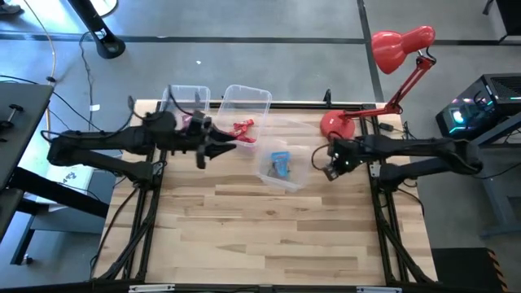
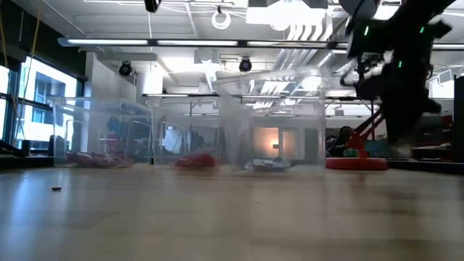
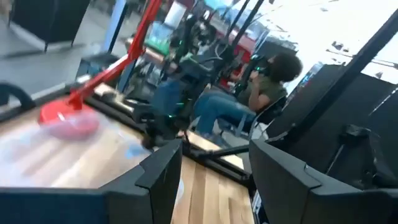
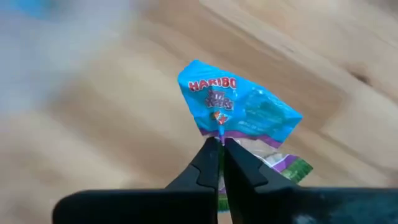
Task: Sort candy
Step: Put the blue candy bag into the right transparent bin
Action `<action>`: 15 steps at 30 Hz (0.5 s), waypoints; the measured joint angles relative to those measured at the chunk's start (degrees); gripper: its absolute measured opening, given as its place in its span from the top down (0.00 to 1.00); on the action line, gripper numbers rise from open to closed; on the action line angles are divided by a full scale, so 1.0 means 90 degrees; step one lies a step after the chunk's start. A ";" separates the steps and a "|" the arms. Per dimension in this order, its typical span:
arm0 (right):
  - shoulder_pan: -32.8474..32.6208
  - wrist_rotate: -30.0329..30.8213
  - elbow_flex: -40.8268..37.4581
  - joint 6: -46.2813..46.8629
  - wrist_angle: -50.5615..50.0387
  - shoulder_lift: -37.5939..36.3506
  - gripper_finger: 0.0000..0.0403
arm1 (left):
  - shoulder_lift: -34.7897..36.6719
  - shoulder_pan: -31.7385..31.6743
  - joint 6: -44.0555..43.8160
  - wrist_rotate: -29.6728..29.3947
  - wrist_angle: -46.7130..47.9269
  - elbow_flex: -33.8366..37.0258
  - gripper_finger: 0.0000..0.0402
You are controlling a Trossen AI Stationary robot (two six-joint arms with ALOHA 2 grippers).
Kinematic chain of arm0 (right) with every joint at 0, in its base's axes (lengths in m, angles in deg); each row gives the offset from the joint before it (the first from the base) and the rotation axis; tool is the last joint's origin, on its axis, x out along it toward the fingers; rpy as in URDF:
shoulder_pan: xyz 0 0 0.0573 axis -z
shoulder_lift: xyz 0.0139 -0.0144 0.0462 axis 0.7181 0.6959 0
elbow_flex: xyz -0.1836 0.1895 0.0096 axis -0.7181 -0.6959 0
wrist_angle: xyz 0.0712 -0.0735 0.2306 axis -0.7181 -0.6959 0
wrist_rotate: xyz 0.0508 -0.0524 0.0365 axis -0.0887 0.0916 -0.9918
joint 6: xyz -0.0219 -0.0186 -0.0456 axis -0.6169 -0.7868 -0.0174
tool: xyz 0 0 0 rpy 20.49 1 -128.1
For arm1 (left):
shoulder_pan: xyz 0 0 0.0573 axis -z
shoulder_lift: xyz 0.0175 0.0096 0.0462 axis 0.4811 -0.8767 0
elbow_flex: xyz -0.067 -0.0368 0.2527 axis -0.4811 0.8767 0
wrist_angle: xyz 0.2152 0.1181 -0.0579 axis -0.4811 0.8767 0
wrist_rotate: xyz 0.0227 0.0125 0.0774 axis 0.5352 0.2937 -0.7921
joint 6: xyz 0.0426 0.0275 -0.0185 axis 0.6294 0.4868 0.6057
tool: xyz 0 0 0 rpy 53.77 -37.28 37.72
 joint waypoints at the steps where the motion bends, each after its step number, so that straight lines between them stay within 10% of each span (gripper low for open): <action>1: -0.0235 0.0003 0.0132 0.0105 0.0018 -0.0185 1.00 | 0.0117 -0.0005 0.0090 -0.0003 0.0049 0.0000 0.56; 15: -0.1513 0.2021 0.1984 -0.0077 0.2160 -0.0690 1.00 | 0.0745 -0.0005 0.0614 -0.1260 0.1586 0.0000 0.57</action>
